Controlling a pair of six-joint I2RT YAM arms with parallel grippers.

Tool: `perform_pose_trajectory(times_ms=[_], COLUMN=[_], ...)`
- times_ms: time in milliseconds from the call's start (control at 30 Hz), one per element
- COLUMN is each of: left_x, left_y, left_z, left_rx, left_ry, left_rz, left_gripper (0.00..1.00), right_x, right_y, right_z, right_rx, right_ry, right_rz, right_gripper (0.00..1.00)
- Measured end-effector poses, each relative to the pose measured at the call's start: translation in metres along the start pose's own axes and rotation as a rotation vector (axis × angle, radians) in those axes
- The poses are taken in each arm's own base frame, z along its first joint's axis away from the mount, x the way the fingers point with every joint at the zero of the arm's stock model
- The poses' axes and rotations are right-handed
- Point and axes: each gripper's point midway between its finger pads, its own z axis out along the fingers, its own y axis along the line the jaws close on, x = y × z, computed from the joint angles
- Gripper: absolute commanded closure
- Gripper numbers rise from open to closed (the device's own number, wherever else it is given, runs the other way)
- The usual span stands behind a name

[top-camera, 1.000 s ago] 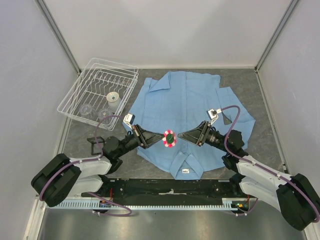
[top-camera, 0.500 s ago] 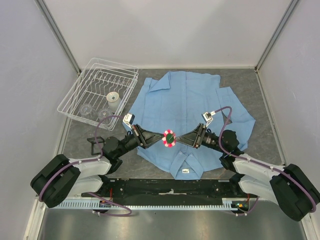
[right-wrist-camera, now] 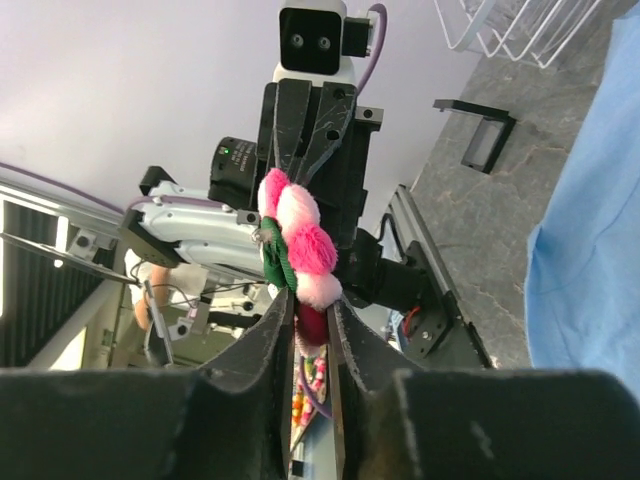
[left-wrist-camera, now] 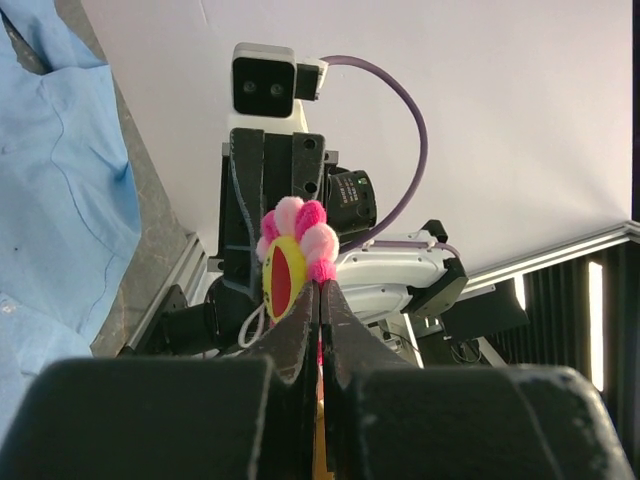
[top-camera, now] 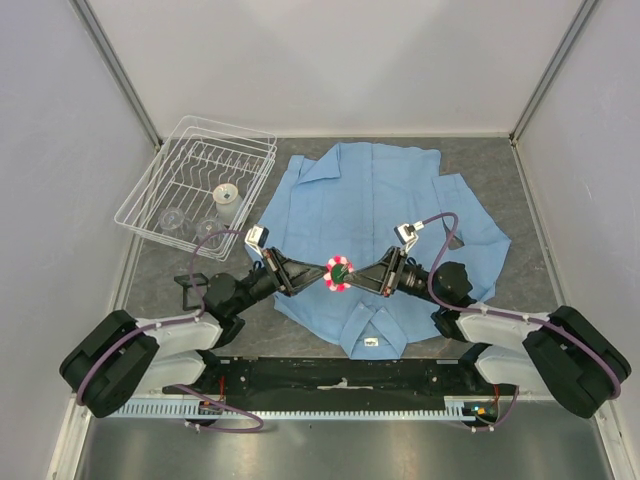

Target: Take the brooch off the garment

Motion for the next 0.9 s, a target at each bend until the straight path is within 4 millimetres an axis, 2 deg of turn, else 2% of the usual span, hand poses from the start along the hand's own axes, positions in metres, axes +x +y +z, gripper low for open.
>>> perform_pose_trajectory(times_ms=[67, 133, 167, 200, 233, 267, 300, 333, 433, 533, 600, 633, 700, 800, 833, 900], left_x=[-0.001, -0.002, -0.002, -0.002, -0.001, 0.0, 0.001, 0.002, 0.0, -0.005, -0.008, -0.008, -0.008, -0.002, 0.001, 0.005], left_y=[-0.002, -0.008, -0.011, -0.015, -0.019, -0.021, -0.022, -0.023, -0.032, -0.047, -0.051, -0.05, -0.039, -0.004, 0.01, 0.025], left_z=[0.0, -0.001, -0.002, -0.003, -0.004, -0.006, -0.007, -0.008, -0.01, -0.009, -0.007, -0.006, -0.002, 0.004, 0.004, 0.003], left_rx=[0.007, 0.023, 0.032, 0.043, 0.051, 0.054, 0.047, 0.035, -0.009, -0.058, -0.093, -0.108, -0.16, -0.264, -0.305, -0.346], left_ry=[-0.004, -0.011, -0.012, -0.012, -0.008, -0.003, 0.0, 0.005, 0.01, 0.017, 0.029, 0.035, 0.068, 0.145, 0.169, 0.197], left_rz=[0.003, 0.011, 0.015, 0.023, 0.036, 0.053, 0.073, 0.091, 0.177, 0.284, 0.339, 0.356, 0.371, 0.344, 0.326, 0.305], left_gripper=[0.98, 0.98, 0.94, 0.89, 0.76, 0.68, 0.56, 0.5, 0.36, 0.32, 0.21, 0.18, 0.18, 0.18, 0.2, 0.26], right_x=[-0.002, -0.003, -0.004, -0.005, -0.004, -0.004, -0.004, -0.004, -0.005, -0.007, -0.008, -0.008, -0.01, -0.011, -0.011, -0.009], right_y=[0.003, 0.007, 0.008, 0.01, 0.011, 0.014, 0.015, 0.015, 0.007, 0.001, 0.0, 0.002, 0.007, 0.015, 0.016, 0.012], right_z=[0.001, 0.002, 0.002, 0.003, 0.003, 0.003, 0.003, 0.003, -0.001, -0.003, -0.002, 0.0, 0.002, 0.005, 0.005, 0.004], right_rx=[-0.012, -0.027, -0.03, -0.032, -0.036, -0.043, -0.046, -0.044, -0.012, 0.024, 0.049, 0.056, 0.061, 0.065, 0.068, 0.088], right_ry=[-0.006, -0.009, -0.01, -0.01, -0.006, -0.002, 0.002, 0.004, 0.015, 0.033, 0.055, 0.067, 0.088, 0.116, 0.124, 0.138], right_rz=[0.002, -0.002, -0.003, -0.004, -0.007, -0.015, -0.022, -0.026, -0.02, -0.018, -0.027, -0.036, -0.059, -0.094, -0.103, -0.109], right_gripper=[1.0, 1.0, 1.0, 1.0, 1.0, 1.0, 1.0, 1.0, 1.0, 1.0, 1.0, 1.0, 1.0, 1.0, 1.0, 1.0])
